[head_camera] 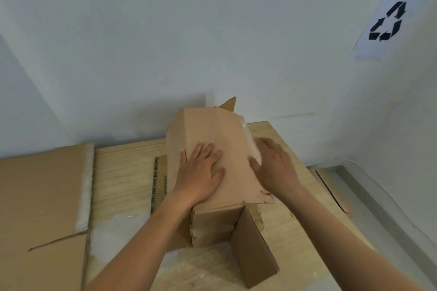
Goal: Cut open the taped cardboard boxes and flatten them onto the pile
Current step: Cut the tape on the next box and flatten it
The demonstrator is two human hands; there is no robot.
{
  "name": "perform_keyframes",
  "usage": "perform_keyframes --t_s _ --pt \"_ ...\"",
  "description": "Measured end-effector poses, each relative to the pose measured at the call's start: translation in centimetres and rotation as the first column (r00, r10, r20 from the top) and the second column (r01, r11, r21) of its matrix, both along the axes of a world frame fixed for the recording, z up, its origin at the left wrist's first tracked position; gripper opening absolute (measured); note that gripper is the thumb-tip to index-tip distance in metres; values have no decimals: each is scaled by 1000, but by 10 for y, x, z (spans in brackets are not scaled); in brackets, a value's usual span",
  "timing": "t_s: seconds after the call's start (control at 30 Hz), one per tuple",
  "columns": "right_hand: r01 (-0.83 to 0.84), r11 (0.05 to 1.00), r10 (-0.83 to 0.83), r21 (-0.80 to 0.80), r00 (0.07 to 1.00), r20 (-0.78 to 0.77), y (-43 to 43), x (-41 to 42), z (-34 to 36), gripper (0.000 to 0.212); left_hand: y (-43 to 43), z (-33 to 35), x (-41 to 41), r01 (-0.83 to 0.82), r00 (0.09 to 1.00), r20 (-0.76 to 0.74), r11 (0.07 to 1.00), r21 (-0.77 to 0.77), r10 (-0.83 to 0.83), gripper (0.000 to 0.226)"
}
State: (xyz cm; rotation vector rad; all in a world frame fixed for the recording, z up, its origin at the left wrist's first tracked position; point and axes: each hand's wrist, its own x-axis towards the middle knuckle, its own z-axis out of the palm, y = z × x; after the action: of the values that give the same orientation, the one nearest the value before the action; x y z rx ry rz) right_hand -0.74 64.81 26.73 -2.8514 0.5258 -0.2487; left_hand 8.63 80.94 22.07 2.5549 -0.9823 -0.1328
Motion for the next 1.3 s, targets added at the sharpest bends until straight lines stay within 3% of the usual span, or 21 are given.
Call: perform_keyframes --t_s 0.13,0.2,0.3,0.4,0.47,0.57,0.67,0.77,0.87,0.93,1.17,1.3 --pt "-242 960 242 139 970 18 36 13 -17 48 1 -6 -2 -128 992 -60 900 -416 114 35" --pt "-284 944 287 167 958 11 47 17 -29 52 3 -8 -3 -159 987 -82 858 -489 136 34" --pt "-287 942 299 174 953 -43 52 17 -43 52 9 -10 -2 -131 990 -108 881 -454 91 37" --pt "-308 941 316 141 948 -32 49 18 -53 89 16 -14 -1 -109 986 -158 899 -425 45 42" --pt "-303 946 309 116 950 -37 44 22 -58 103 23 -18 -2 -161 967 -248 890 -426 56 50" --pt "-289 952 296 105 953 -62 41 24 -56 94 36 -28 -2 -281 913 -393 862 -421 106 69" --pt "-299 950 305 90 950 -70 42 25 -49 83 46 -34 -1 -411 801 -584 829 -380 130 97" --pt "-283 955 291 93 951 -101 42 27 -45 54 53 -38 -2 -517 671 -731 784 -344 122 96" --pt "-277 956 286 93 953 -96 43 26 -42 51 62 -43 2 -631 538 -835 712 -306 118 89" --pt "-279 956 287 89 953 -92 45 24 -41 51 68 -43 5 -692 495 -861 653 -309 118 84" --pt "-252 966 256 62 964 -66 54 20 -36 49 91 -1 6 -719 643 -712 544 -433 283 43" --pt "-237 970 239 48 969 -60 61 17 -34 48 106 44 10 -613 756 -618 563 -554 214 52"
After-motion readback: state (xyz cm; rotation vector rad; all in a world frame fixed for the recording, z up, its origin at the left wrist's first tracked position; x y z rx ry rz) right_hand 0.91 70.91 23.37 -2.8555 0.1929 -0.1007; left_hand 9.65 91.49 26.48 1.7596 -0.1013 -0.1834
